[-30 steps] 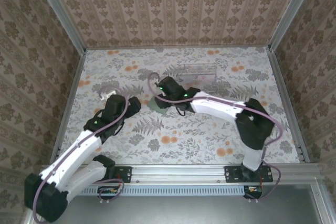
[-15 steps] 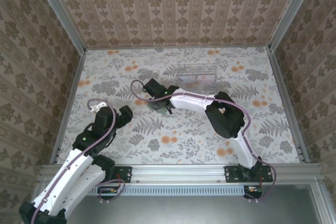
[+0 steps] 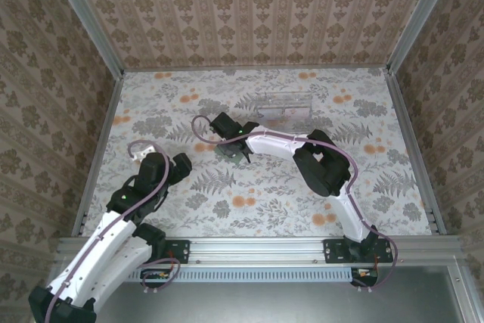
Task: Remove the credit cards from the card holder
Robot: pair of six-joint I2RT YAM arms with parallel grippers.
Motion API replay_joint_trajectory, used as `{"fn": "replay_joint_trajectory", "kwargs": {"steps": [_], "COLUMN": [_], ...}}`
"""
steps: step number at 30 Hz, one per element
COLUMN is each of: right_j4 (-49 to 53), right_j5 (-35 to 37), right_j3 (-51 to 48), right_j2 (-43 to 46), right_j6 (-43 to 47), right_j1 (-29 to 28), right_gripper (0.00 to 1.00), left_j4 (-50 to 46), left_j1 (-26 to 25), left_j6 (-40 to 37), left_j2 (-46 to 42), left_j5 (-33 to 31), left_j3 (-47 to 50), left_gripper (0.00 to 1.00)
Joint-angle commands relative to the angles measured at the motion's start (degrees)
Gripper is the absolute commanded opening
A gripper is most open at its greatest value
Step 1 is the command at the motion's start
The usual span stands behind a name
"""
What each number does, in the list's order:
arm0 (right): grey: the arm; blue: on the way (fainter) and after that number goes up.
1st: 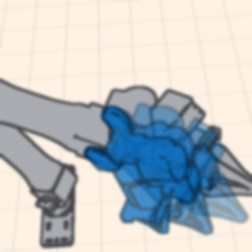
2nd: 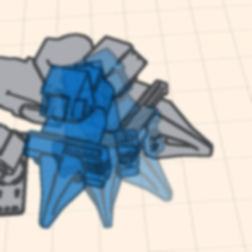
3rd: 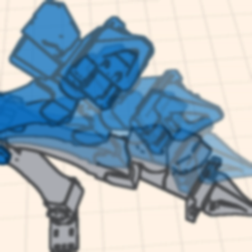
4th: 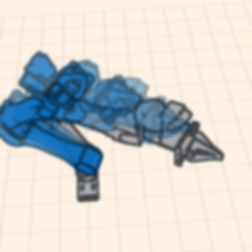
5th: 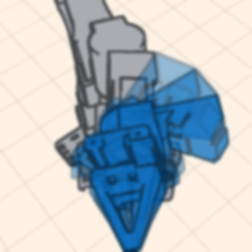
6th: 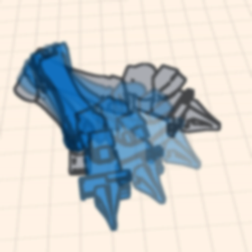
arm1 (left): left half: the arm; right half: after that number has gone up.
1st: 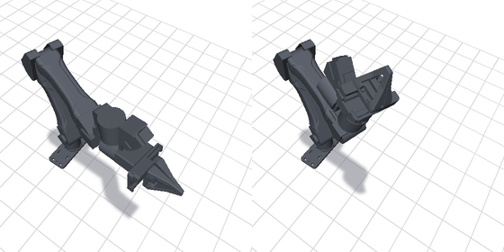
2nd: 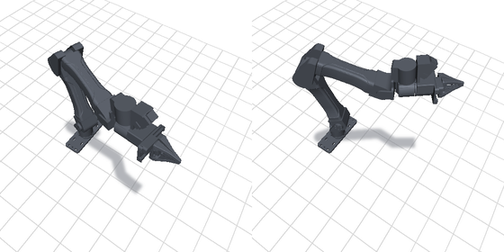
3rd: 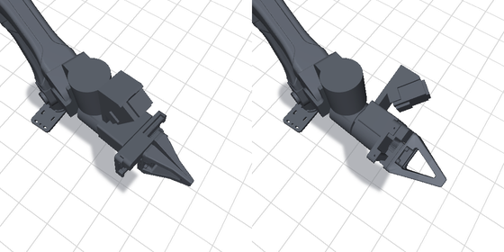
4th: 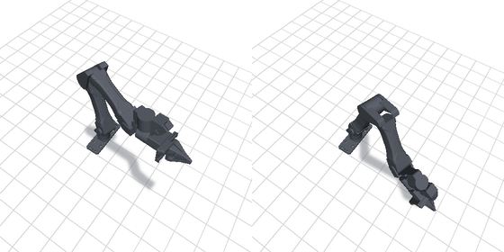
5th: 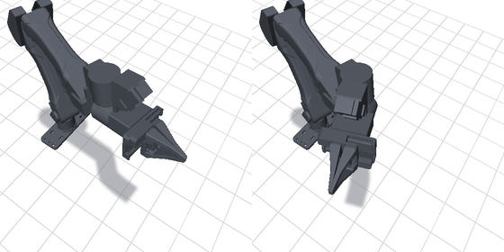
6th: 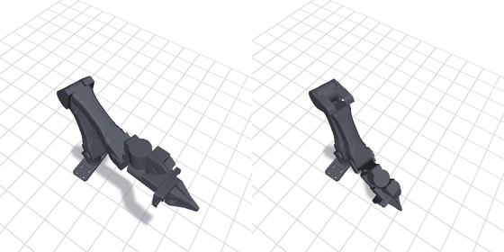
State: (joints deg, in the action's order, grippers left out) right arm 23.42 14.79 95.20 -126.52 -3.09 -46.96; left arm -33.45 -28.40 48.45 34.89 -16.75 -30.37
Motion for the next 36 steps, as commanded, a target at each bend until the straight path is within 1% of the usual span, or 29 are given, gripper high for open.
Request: {"fn": "replay_joint_trajectory", "kwargs": {"steps": [1,4,5,13,18,19,21,22,23,24,25,27,28,33,35,36], "right_j4": [2.2,1.2,1.0,-0.6,-3.4,-3.8,-1.8,-0.4,0.6,1.1,2.0,3.8,4.7,9.6,10.6,10.7], "right_j5": [-0.3,-1.7,-2.1,-9.9,-11.7,-11.9,-10.4,-8.9,-8.6,-8.6,-8.0,-6.3,-6.3,-7.5,-7.4,-7.4], "right_j3": [-0.8,-2.9,-3.5,-10.3,-17.9,-18.6,-16.7,-14.7,-12.6,-10.8,-8.0,-2.6,0.5,12.6,15.4,16.0], "right_j2": [-0.9,1.2,2.2,11.6,17.2,17.7,16.8,15.7,14.4,13.1,11.3,7.6,5.4,-4.4,-7.3,-8.2], "right_j6": [-0.9,-2.8,-3.7,-13.8,-20.2,-20.8,-19.8,-19.4,-18.5,-17.5,-16.5,-15.0,-14.4,-13.7,-13.5,-13.3], "right_j1": [0.4,0.4,0.4,0.1,-0.1,-0.1,-0.1,0.0,0.2,0.3,0.3,0.6,0.9,2.6,2.8,2.8], "right_gripper": [0.14,0.02,0.00,0.00,0.00,0.00,0.00,0.05,0.16,0.30,0.38,0.47,0.49,0.53,0.53,0.50], "left_j4": [-0.1,0.2,0.3,3.1,5.6,6.1,6.8,7.0,7.2,7.1,6.9,6.2,5.9,4.0,3.3,3.1], "left_j1": [0.3,0.4,0.4,0.4,0.4,0.4,0.4,0.3,0.3,0.3,0.3,0.2,0.3,0.3,0.3,0.3], "left_j6": [0.4,0.2,0.0,-1.5,-1.7,-1.8,-1.6,-1.8,-1.9,-2.0,-2.0,-2.1,-2.0,-2.3,-2.5,-2.7], "left_j2": [-0.1,0.0,0.0,2.5,4.9,5.4,6.2,6.6,6.8,6.9,7.1,6.9,6.8,5.7,5.3,5.2], "left_j5": [0.0,0.1,0.2,3.3,5.7,6.2,6.8,7.3,7.7,7.7,7.6,7.7,7.7,7.3,6.7,6.6], "left_j3": [0.7,0.8,0.8,0.8,1.4,1.5,1.6,1.5,1.4,1.2,1.0,0.6,0.4,-0.2,-0.6,-0.7], "left_gripper": [1.00,1.00,1.00,1.00,1.00,1.00,1.00,1.00,1.00,1.00,1.00,1.00,1.00,1.00,1.00,1.00]}}
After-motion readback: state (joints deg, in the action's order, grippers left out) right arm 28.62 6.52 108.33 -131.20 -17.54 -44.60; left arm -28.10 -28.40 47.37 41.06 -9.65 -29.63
